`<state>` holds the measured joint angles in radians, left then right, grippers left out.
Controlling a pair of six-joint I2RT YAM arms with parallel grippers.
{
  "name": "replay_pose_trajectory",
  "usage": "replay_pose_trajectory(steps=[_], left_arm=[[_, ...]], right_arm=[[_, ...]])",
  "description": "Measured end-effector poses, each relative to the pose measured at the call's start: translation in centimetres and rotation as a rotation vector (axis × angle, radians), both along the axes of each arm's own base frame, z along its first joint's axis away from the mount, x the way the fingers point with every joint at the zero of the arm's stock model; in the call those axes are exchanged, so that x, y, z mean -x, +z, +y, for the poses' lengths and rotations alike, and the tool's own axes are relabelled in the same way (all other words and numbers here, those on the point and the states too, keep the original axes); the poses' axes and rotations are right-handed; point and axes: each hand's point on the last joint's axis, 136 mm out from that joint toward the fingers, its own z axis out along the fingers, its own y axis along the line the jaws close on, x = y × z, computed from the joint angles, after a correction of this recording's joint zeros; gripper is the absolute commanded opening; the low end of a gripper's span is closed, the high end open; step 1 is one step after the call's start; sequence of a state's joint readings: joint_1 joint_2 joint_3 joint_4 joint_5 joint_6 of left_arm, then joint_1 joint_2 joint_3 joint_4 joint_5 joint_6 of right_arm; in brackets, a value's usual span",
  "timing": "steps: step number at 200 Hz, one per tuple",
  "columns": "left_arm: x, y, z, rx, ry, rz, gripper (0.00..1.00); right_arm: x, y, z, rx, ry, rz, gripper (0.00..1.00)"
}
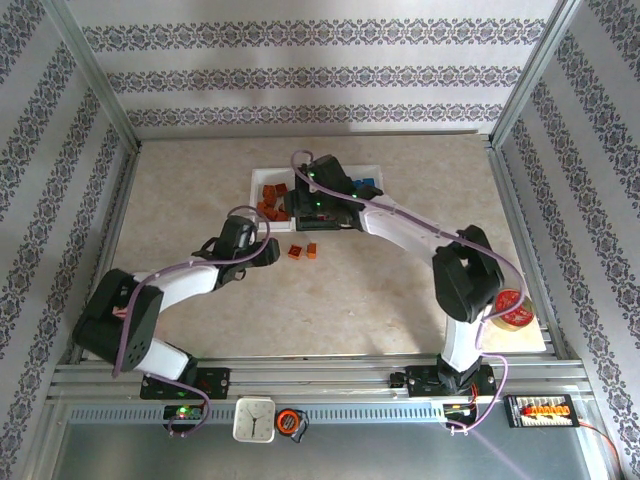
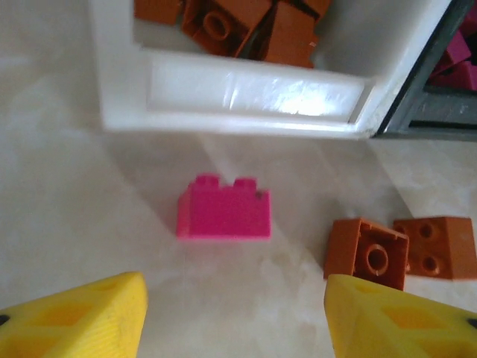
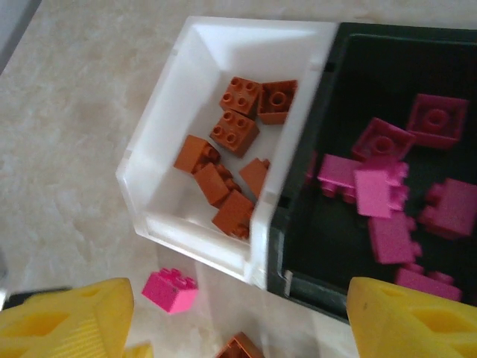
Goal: Sort the legos into containers by color
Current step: Place the lego in the container, then pick up the lego from the center of the table.
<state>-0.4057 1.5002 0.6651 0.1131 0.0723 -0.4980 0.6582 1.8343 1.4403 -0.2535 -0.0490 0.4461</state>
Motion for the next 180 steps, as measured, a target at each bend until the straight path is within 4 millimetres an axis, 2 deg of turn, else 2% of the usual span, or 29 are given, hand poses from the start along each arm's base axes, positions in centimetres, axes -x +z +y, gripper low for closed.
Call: replay_pose_trajectory(steps=[26,52,70,98,121,134,160,180], left_arm=[[-2.0,0.0,-0.8,-0.09,-0.014,-0.036,0.53],[-3.3,-0.5,-0.6,-0.157,-0.002,-0.051,0.49],[-3.5,-1.3,-0.2,-0.191,0.006,-0.039,0.48],[-3.2,-3.0,0.1,-0.221,0.008,-0.004,0.49],[-3.2,-3.1,0.1,-0.225,0.003,-0.002,0.35],[-3.2,-3.1,0.1,-0.225,0.004,-0.005,0.32],[-3.0,-2.2,-0.3,-0.212,-0.004,-0.022,0.3],[-2.3,0.8,-1.6,-0.168,-0.035,-0.079,0.3]], right_arm=[[1.3,-0.5,-2.3,-0.006,-0.025,0.007,0.76],[2.6,-1.4,-3.9,0.003,-0.04,0.025,0.76],[3.5,-1.3,-4.6,0.001,-0.042,0.025,0.77],[4.3,0.0,-5.3,-0.019,-0.044,-0.002,0.77],[4.5,0.9,-5.9,-0.034,-0.056,-0.025,0.77],[4.5,1.0,-6.3,-0.036,-0.064,-0.03,0.77],[5.1,0.3,-7.2,-0.029,-0.078,-0.023,0.77],[5.7,-0.4,-8.2,-0.02,-0.093,-0.013,0.77]])
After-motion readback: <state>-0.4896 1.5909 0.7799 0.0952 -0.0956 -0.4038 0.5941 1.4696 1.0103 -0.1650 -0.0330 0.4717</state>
